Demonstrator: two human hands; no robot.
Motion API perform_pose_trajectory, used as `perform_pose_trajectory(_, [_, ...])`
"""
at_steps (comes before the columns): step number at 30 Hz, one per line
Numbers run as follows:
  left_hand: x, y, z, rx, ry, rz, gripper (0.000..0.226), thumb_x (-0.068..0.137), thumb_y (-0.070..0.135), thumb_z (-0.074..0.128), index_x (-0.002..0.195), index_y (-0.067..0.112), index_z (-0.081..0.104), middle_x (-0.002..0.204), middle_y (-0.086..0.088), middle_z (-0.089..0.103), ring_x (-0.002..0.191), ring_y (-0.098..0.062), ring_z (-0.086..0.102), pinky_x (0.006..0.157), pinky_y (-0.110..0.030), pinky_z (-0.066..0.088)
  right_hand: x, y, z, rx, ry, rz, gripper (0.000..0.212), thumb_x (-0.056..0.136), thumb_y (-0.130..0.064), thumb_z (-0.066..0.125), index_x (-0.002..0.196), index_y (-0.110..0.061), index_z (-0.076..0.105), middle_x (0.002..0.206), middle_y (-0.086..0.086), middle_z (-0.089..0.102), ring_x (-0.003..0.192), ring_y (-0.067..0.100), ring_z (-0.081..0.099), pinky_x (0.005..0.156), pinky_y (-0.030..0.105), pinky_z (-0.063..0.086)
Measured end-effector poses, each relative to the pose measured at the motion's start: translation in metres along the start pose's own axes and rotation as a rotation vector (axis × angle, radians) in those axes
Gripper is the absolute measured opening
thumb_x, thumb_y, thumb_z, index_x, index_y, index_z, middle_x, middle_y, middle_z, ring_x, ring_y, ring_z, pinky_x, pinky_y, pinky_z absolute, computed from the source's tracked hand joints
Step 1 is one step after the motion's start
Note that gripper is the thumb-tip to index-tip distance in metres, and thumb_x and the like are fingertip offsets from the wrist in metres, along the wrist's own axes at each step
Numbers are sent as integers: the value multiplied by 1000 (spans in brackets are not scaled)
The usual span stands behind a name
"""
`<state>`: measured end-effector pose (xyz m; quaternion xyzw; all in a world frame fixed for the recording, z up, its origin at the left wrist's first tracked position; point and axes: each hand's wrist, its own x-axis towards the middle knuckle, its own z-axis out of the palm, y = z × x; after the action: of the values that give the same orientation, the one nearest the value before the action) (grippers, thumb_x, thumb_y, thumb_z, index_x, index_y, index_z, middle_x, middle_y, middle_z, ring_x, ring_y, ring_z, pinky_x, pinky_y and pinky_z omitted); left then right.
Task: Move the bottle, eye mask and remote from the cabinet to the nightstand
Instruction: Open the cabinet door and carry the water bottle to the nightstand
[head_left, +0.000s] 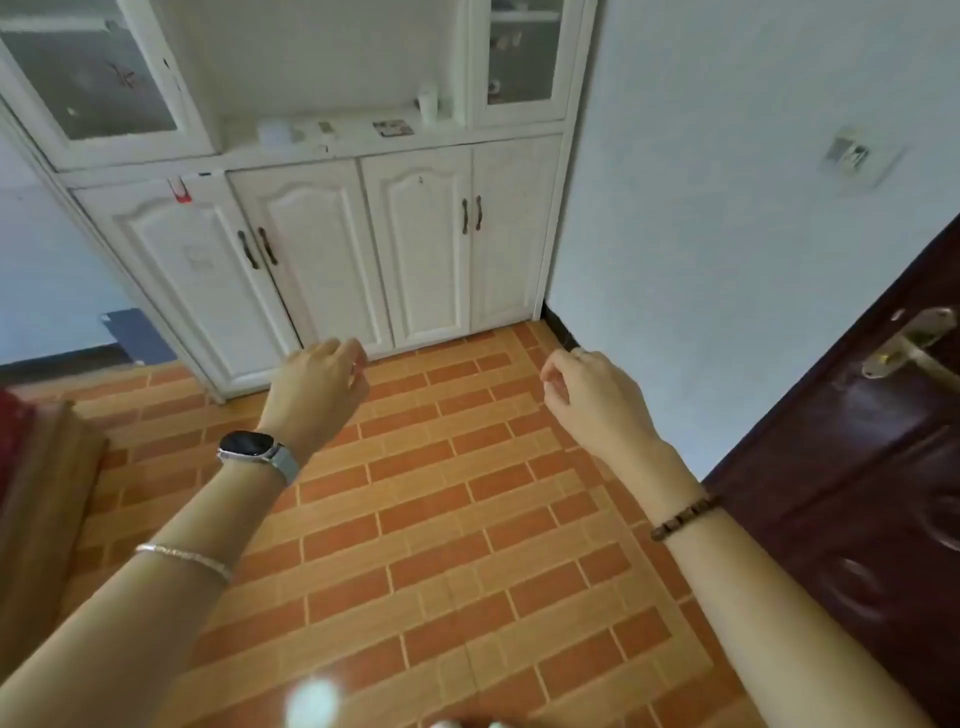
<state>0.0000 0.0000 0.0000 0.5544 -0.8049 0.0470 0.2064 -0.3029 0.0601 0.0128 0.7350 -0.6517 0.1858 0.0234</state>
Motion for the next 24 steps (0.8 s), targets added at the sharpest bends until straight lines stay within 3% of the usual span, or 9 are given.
perform_pose_trajectory(3, [-14, 5, 17, -19, -25, -14, 10, 84, 14, 59, 92, 11, 62, 84, -7, 65, 77, -32, 61, 67, -41, 48, -12, 8, 14, 24, -32, 41, 8, 93, -27, 54, 99, -24, 58, 93, -8, 60, 83, 8, 54, 56, 13, 30])
perform_pose_trajectory(8, [-42, 21, 46, -38, -96, -22, 9, 84, 15, 59, 93, 13, 61, 87, -5, 65, 76, -30, 61, 65, -39, 48, -46, 18, 31, 89, -115, 90, 14, 95, -25, 53, 107, -20, 59, 101, -7, 62, 89, 8, 58, 64, 12, 35])
perform_pose_trajectory(12, [-57, 34, 66, -62, -147, -24, 9, 86, 16, 57, 94, 14, 60, 86, -3, 64, 77, -28, 60, 68, -38, 47, -64, 26, 49, 109, -186, 111, 16, 95, -26, 54, 110, -21, 58, 103, -6, 63, 87, 7, 59, 69, 19, 52])
perform_pose_trajectory(24, [-15, 31, 99, -76, -180, -41, 9, 88, 18, 55, 96, 15, 60, 88, 1, 64, 78, -23, 60, 73, -35, 46, -17, 50, 72, 144, -197, 108, 13, 94, -23, 55, 106, -22, 59, 98, -7, 63, 84, 6, 60, 70, 22, 55])
